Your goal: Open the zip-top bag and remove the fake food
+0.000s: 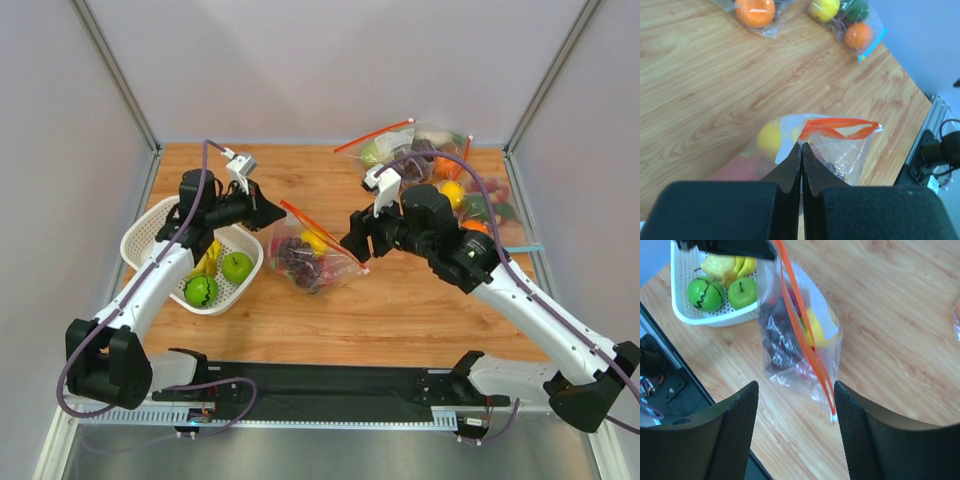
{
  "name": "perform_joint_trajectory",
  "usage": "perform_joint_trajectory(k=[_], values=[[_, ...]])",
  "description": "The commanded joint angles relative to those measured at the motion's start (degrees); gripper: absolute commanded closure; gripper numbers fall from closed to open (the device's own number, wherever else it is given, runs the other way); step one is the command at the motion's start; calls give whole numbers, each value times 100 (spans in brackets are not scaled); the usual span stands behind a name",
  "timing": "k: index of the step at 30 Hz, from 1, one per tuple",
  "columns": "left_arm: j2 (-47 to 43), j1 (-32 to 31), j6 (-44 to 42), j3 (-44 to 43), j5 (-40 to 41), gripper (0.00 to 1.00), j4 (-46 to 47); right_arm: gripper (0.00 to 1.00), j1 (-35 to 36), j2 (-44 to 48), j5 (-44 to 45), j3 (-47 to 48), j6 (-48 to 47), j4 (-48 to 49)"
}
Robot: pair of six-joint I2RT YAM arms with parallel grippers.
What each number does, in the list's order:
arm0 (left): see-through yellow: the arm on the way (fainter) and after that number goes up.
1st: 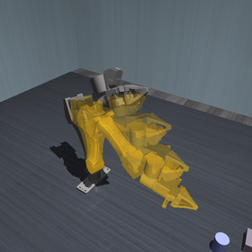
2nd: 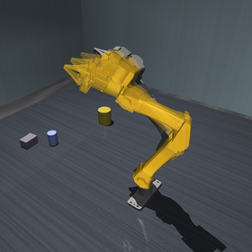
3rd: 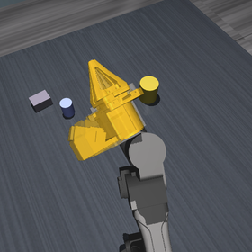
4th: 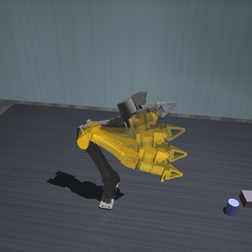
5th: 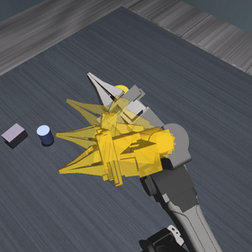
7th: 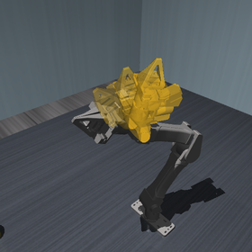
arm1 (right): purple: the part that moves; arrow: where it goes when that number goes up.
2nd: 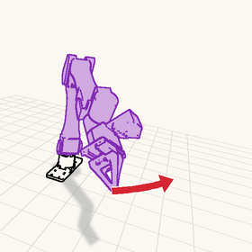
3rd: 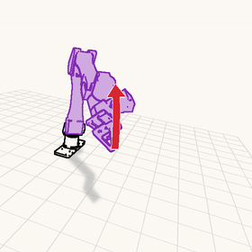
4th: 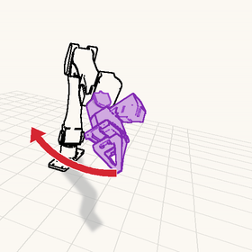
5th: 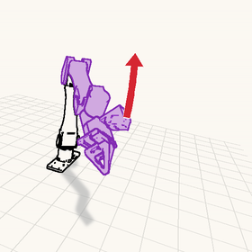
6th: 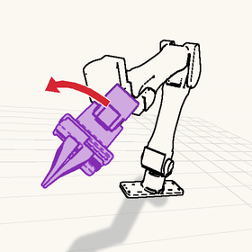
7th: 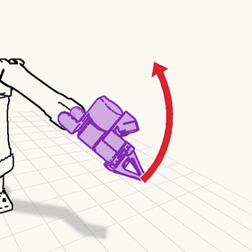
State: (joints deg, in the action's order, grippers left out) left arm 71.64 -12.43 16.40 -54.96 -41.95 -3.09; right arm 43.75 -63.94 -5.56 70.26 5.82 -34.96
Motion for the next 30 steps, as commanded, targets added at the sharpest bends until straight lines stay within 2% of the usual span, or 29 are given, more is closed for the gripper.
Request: perform_joint_trajectory(k=[1,8,30], values=[[-220,-181,-436,-357,-59,100,-174,36,20,-346,64,357,-213,516],[-211,-287,-471,-410,-85,100,-288,37,11,-1075,-112,454,-477,868],[-264,-339,-489,-419,-243,100,-332,39,-156,-2096,-6,251,-556,1852]])
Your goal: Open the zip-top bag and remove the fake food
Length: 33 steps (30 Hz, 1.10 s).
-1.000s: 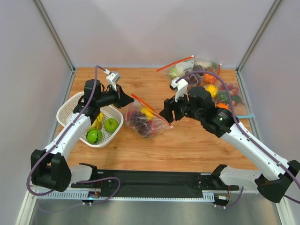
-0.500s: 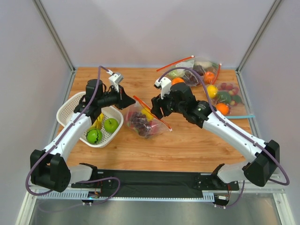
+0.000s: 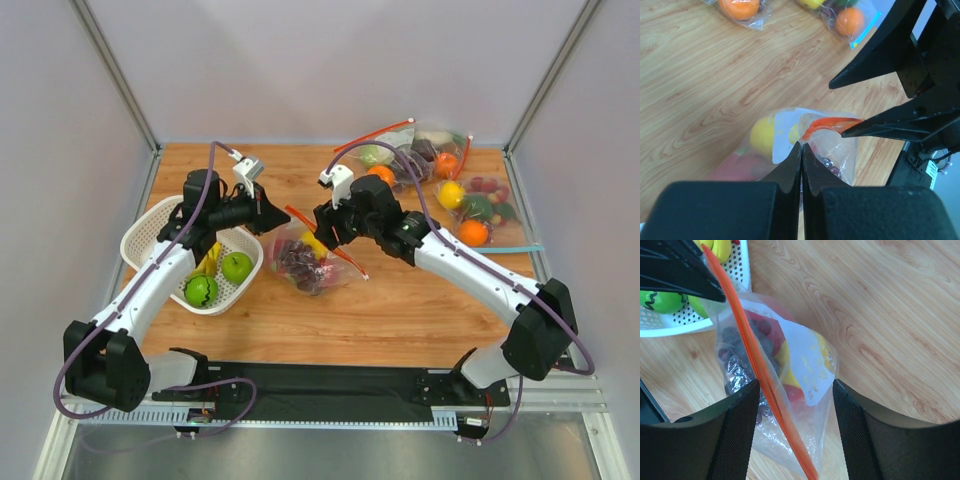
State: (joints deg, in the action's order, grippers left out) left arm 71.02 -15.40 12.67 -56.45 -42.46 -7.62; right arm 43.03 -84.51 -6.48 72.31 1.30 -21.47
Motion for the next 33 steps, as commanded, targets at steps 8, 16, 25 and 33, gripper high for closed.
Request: perform_joint_trajectory(k=[8,16,25,33], values=[[-177,-51,-159,-288,-210,100,76,39,-163,-66,33,63,-60,609],[-194,-60,-168,-288,-342,100,137,43,-224,-118,15,-51,-104,574],[-265,-165,-186,-244,-518,100,234,63,-224,-356,-476,-209,-60,838],[-395,-244,-554,-437,199,65,-317,100,-224,-181,-224,-60,-51,583]])
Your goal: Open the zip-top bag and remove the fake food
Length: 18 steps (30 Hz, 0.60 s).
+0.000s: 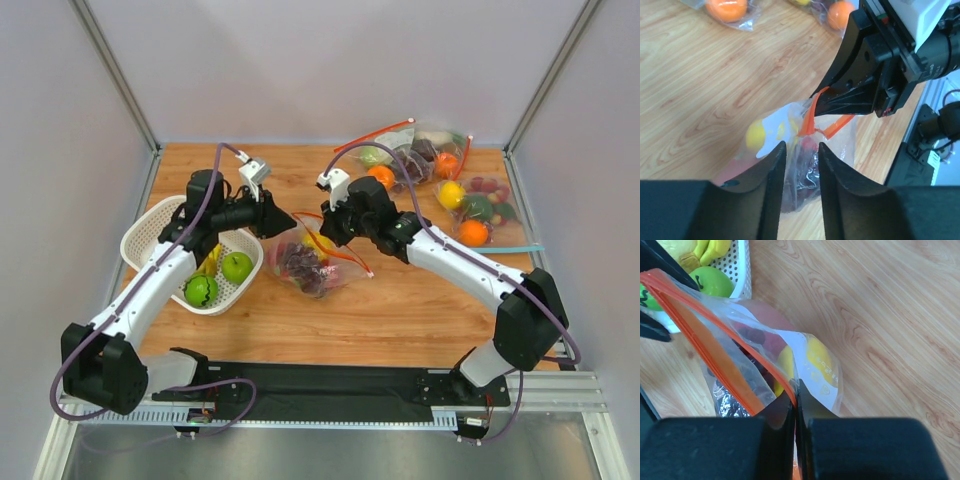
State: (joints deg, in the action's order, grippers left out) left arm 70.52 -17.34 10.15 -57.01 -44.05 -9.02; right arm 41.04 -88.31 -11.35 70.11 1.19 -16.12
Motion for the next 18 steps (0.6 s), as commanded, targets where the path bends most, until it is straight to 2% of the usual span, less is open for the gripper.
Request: perform_joint_trajectory(k=[1,2,4,5,9,13,16,18], values=[[-407,-50,-443,-407,588,58,-266,100,-26,253,387,187,-31,13],[-564,-41,-479,-459,834,49,-354,100,-34,366,606,266,-23,-118],[-741,-50,-497,-521,1616,43,-539,100,-43,455,827,503,4,-381],[-933,-76,-471,-573,2106,42,-618,100,-43,525,993,582,21,-461],[-1391,-260,-137,-627,2936,41,-707,100,-43,578,1416,978,179,-892],[-1524,-1084,601,-496,3657,41,-689,100,-43,543,1592,1181,443,-1217],[-1375,-1682,1006,-302,4228,41,-540,100,-43,534,1593,1120,549,-1227],[-1103,-1868,1181,-267,4694,41,-645,100,-43,552,1549,1041,654,-1218]])
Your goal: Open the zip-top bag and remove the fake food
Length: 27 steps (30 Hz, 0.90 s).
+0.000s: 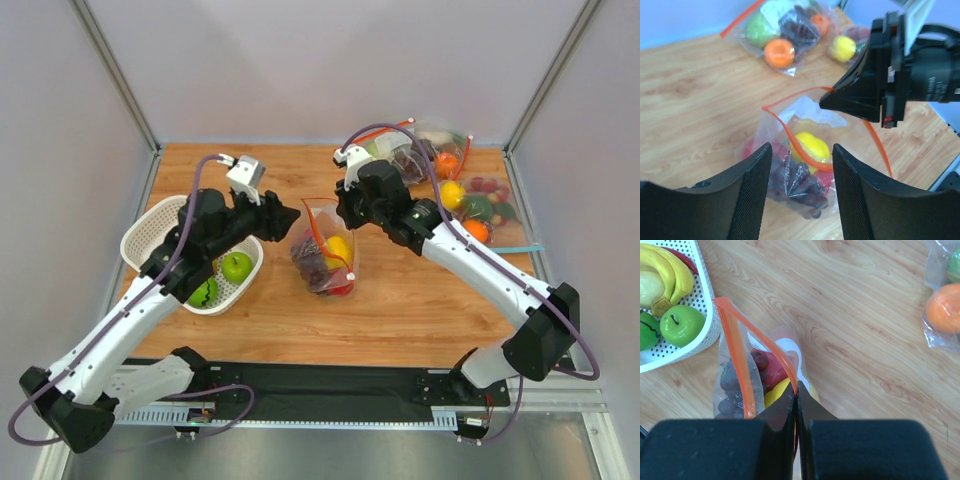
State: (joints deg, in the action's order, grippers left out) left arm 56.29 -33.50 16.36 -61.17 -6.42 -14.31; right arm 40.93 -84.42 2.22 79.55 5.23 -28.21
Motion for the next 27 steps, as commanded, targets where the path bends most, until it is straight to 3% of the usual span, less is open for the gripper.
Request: perform_joint_trajectory(k=[1,27], values=[[408,-341,622,158,992,41,-160,100,-32,198,191,70,293,-18],[1991,-816,1519,26,1028,38,885,100,12,462,-134,-519,777,210]])
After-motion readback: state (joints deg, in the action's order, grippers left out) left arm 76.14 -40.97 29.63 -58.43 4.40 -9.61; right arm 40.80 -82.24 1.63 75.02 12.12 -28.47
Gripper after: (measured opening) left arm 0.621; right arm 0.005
